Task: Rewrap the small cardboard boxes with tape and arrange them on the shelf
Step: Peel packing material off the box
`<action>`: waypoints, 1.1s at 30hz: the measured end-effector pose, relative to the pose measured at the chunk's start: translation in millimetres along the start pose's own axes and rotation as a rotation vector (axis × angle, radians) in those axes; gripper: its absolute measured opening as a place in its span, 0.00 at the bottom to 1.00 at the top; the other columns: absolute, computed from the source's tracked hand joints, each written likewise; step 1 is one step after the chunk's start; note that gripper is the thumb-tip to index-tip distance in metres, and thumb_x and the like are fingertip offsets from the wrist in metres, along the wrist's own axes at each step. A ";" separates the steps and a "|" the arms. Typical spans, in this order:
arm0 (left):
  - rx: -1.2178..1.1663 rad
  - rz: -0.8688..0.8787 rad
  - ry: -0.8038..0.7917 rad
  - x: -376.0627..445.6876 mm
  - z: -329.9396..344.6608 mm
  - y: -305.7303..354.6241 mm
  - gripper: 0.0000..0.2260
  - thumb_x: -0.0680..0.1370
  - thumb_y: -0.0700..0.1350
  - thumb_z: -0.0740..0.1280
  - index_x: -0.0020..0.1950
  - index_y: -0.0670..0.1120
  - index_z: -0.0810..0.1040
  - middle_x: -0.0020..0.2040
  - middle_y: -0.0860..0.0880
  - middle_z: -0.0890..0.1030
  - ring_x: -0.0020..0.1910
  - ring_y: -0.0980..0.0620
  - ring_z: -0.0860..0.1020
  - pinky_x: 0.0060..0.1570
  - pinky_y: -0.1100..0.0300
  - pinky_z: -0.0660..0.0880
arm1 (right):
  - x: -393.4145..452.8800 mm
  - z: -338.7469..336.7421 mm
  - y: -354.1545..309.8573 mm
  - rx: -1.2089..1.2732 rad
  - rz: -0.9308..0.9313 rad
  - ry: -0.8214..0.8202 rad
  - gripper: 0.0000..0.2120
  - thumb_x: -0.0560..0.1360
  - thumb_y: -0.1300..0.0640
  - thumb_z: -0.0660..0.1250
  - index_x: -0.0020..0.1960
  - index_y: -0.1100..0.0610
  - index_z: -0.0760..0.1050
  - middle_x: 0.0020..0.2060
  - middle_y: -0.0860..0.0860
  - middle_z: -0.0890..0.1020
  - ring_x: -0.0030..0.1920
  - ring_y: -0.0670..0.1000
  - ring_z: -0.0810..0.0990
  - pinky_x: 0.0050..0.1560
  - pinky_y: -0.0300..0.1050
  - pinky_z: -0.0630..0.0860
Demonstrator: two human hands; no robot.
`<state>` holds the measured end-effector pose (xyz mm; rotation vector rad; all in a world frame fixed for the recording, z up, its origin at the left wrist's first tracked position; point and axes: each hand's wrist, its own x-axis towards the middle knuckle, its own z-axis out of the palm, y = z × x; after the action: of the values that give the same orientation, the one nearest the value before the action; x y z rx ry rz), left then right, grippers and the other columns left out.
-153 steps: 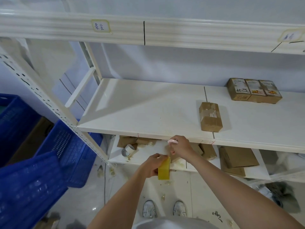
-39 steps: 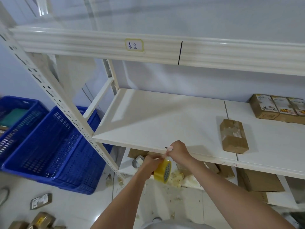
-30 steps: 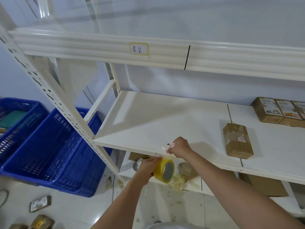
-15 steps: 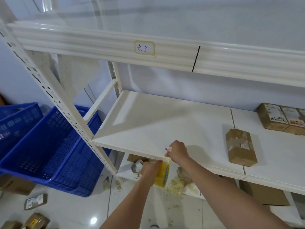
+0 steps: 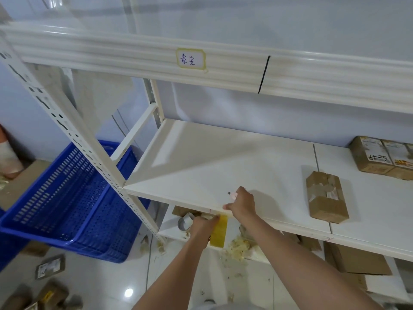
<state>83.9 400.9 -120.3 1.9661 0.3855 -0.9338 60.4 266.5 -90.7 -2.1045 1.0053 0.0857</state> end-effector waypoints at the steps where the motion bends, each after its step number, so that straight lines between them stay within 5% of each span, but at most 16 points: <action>1: -0.006 0.010 -0.010 -0.2 0.2 -1.9 0.21 0.76 0.58 0.72 0.55 0.43 0.73 0.44 0.45 0.78 0.49 0.44 0.81 0.54 0.48 0.82 | 1.2 0.1 2.5 0.004 0.003 0.008 0.20 0.70 0.63 0.78 0.49 0.58 0.66 0.54 0.55 0.76 0.46 0.54 0.76 0.36 0.42 0.68; 5: 0.060 0.045 0.006 -0.9 -3.5 -4.4 0.18 0.77 0.61 0.70 0.47 0.47 0.74 0.43 0.47 0.80 0.49 0.44 0.83 0.52 0.51 0.80 | 5.4 -12.5 4.7 -0.001 0.005 0.024 0.18 0.72 0.65 0.76 0.49 0.58 0.67 0.54 0.58 0.76 0.44 0.53 0.73 0.40 0.42 0.69; 8: 0.210 0.188 0.201 -4.7 -9.2 1.1 0.18 0.78 0.59 0.66 0.39 0.46 0.78 0.37 0.47 0.82 0.40 0.47 0.82 0.48 0.53 0.80 | 6.5 -26.8 6.1 0.023 -0.025 0.028 0.16 0.73 0.62 0.75 0.50 0.58 0.68 0.52 0.57 0.77 0.46 0.54 0.74 0.39 0.41 0.67; 11: 0.213 0.287 0.321 -21.5 -7.7 21.3 0.18 0.77 0.53 0.64 0.31 0.44 0.71 0.27 0.49 0.75 0.29 0.48 0.75 0.38 0.57 0.74 | 2.2 -38.4 4.9 0.126 -0.037 0.020 0.08 0.77 0.60 0.68 0.49 0.60 0.69 0.48 0.54 0.76 0.45 0.55 0.74 0.35 0.42 0.66; 15: 0.151 0.377 0.266 -50.8 17.1 56.9 0.16 0.77 0.46 0.65 0.31 0.45 0.66 0.27 0.48 0.69 0.27 0.49 0.66 0.34 0.57 0.64 | -9.5 -57.3 9.6 0.277 0.004 0.022 0.07 0.79 0.58 0.62 0.48 0.62 0.76 0.42 0.56 0.81 0.41 0.56 0.81 0.36 0.43 0.71; 18: 0.129 0.400 0.186 -63.6 48.8 73.1 0.10 0.77 0.46 0.65 0.37 0.45 0.73 0.34 0.46 0.74 0.32 0.47 0.70 0.38 0.57 0.67 | -15.2 -77.8 25.5 0.460 -0.004 0.074 0.07 0.79 0.60 0.65 0.50 0.60 0.81 0.46 0.56 0.85 0.43 0.55 0.86 0.46 0.48 0.83; 21: 0.042 0.412 0.091 -76.3 86.2 81.8 0.08 0.77 0.47 0.67 0.40 0.44 0.77 0.37 0.48 0.81 0.39 0.45 0.76 0.42 0.57 0.72 | -16.0 -107.0 54.7 0.587 0.010 0.108 0.04 0.78 0.61 0.69 0.47 0.58 0.82 0.45 0.53 0.85 0.45 0.56 0.86 0.51 0.52 0.84; 28: -0.085 0.425 -0.150 -119.5 181.9 101.8 0.07 0.79 0.48 0.70 0.48 0.45 0.83 0.41 0.46 0.86 0.36 0.50 0.81 0.37 0.57 0.79 | -17.2 -187.0 122.2 0.684 0.051 0.207 0.03 0.75 0.58 0.74 0.45 0.51 0.81 0.44 0.52 0.86 0.44 0.54 0.87 0.50 0.53 0.84; 33: -0.030 0.525 -0.164 -155.9 254.3 122.0 0.07 0.78 0.42 0.68 0.41 0.49 0.84 0.40 0.48 0.86 0.41 0.48 0.85 0.47 0.53 0.83 | -21.9 -248.7 178.9 0.812 0.089 0.264 0.08 0.73 0.57 0.76 0.52 0.55 0.84 0.46 0.55 0.86 0.43 0.55 0.87 0.45 0.55 0.85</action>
<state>-65.4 136.8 -11.6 1.8153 -0.2052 -0.7295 -140.3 44.1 -23.1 -1.3418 1.0517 -0.4904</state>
